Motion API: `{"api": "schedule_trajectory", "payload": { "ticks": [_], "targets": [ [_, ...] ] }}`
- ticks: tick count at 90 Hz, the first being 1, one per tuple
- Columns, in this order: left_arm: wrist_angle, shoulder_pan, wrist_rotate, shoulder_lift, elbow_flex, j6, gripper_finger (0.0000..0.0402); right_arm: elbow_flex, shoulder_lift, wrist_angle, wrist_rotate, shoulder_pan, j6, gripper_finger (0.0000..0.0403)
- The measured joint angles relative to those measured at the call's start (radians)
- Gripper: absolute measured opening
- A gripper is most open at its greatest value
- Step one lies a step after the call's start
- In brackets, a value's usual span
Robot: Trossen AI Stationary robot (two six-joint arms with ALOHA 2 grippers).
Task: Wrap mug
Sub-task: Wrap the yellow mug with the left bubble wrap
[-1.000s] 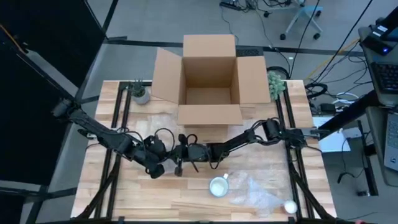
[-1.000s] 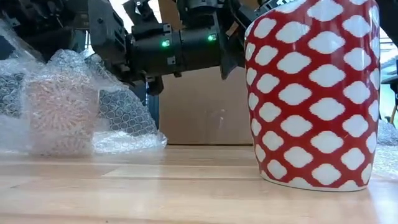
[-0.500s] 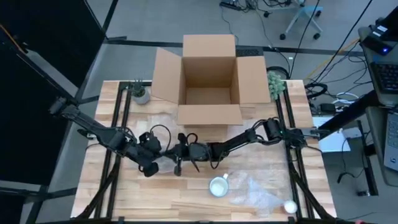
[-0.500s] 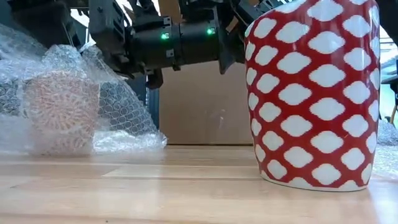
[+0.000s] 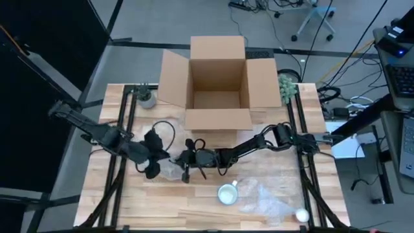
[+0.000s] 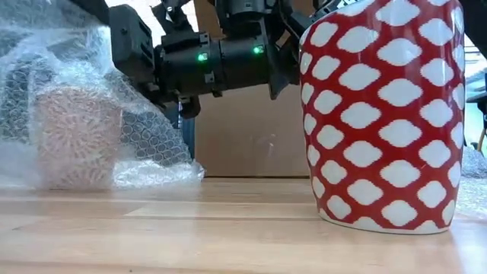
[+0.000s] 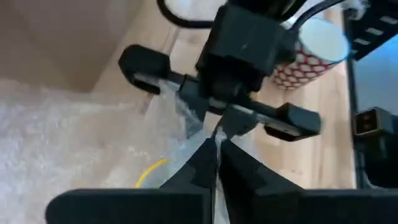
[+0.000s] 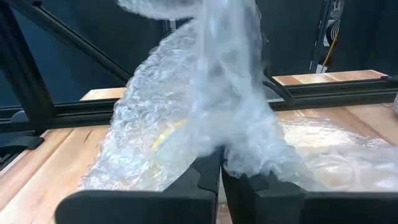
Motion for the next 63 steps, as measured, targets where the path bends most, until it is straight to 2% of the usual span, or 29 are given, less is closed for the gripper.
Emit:
{"api": "schedule_trajectory", "payload": {
  "ticks": [16,34,47,63],
  "targets": [
    [-0.007,-0.002,0.006,-0.06,0.009,0.001,0.0002,0.0,0.0,0.0,-0.002,0.001,0.0,0.0],
    [-0.009,-0.001,0.008,-0.064,0.003,-0.012,0.0009,0.0,0.0,0.0,-0.004,0.001,0.0,0.0],
    [-0.013,0.01,0.033,-0.014,-0.03,-0.06,0.0049,0.0,0.0,0.0,-0.005,0.001,0.0,0.0],
    [-0.019,0.011,0.074,0.061,-0.053,-0.089,0.0123,0.0,0.0,0.0,-0.005,0.002,0.0,0.0]
  ]
}}
